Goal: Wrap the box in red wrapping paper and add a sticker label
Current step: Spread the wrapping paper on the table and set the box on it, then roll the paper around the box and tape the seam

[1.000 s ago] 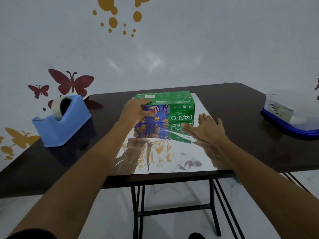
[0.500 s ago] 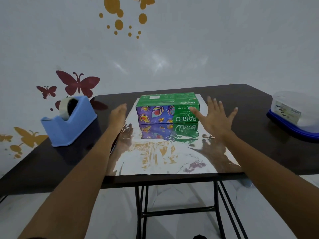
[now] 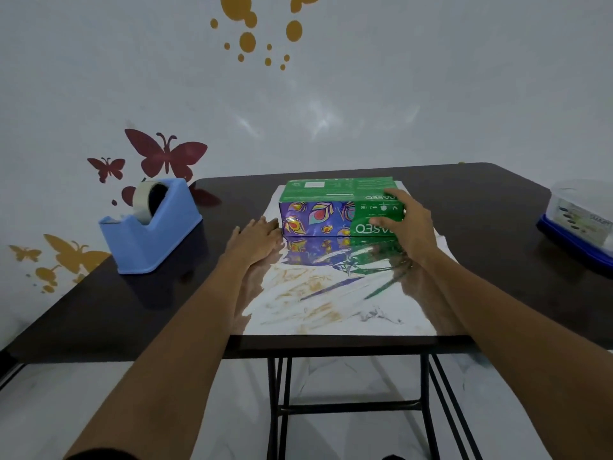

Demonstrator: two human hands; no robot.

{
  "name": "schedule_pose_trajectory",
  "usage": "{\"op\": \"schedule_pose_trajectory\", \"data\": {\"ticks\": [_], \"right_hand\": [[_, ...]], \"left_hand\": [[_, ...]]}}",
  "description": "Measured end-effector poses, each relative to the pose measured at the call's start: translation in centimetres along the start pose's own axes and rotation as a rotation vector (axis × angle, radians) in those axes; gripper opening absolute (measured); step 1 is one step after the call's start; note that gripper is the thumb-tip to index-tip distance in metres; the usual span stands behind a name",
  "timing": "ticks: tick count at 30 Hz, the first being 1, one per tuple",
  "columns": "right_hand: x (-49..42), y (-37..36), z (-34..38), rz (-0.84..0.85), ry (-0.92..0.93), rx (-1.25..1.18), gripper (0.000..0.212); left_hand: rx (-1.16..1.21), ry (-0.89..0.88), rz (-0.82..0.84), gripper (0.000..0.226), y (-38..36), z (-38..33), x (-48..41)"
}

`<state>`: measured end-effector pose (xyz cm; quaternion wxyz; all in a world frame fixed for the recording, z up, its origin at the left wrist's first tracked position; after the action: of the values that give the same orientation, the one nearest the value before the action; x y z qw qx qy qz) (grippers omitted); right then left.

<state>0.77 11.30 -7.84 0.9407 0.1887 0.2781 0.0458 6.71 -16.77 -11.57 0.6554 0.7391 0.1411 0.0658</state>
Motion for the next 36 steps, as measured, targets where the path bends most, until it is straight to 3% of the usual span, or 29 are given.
{"op": "schedule_pose_trajectory", "data": {"ticks": [4, 9, 15, 16, 20, 21, 24, 27, 31, 36], "right_hand": [[-0.3, 0.2, 0.0, -0.010, 0.003, 0.039, 0.060], [-0.4, 0.6, -0.2, -0.020, 0.006, 0.045, 0.060], [-0.3, 0.3, -0.6, 0.039, 0.006, 0.040, 0.069], [-0.3, 0.3, -0.7, 0.062, 0.003, 0.055, 0.074], [-1.4, 2.6, -0.9, -0.061, -0.090, 0.009, 0.066], [-1.9, 3.1, -1.0, -0.087, -0.125, -0.028, 0.062], [-4.0, 3.7, -1.7, -0.041, -0.192, -0.006, 0.052], [-6.5, 3.3, -2.5, 0.014, -0.231, -0.024, 0.065], [-10.4, 1.7, -2.5, 0.160, -0.272, -0.095, 0.076], [-14.5, 0.4, -4.4, 0.292, -0.299, -0.091, 0.073]], "left_hand": [[0.055, 0.042, 0.013, 0.042, 0.1, 0.0, 0.1], [-0.062, -0.012, 0.034, 0.042, 0.3, -0.8, 0.8], [0.064, 0.034, 0.011, 0.039, 0.1, -0.2, 0.7], [0.165, 0.058, 0.017, 0.039, -0.1, 0.2, 0.6], [1.133, 0.455, -0.085, 0.023, 0.6, 2.9, -0.1], [1.152, 0.501, -0.153, 0.023, 1.7, 3.8, -0.8], [0.920, 0.453, -0.231, 0.033, 5.5, 4.4, -2.9], [0.778, 0.422, -0.221, 0.042, 8.1, 4.7, -6.4], [0.635, 0.238, -0.139, 0.027, 10.8, 1.3, -11.3], [0.476, 0.034, -0.176, 0.025, 10.2, -1.4, -16.6]]}}
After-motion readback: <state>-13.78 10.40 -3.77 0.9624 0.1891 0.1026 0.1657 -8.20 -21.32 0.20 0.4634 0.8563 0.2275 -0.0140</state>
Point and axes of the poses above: each hand's wrist, its own x-axis away from the middle knuckle, its own y-axis out of the back of the hand, z = x × y, the point moved 7 cm from there along -x, towards the middle knuckle, and after that the axes turned 4 degrees about y, right-handed, at the moved point
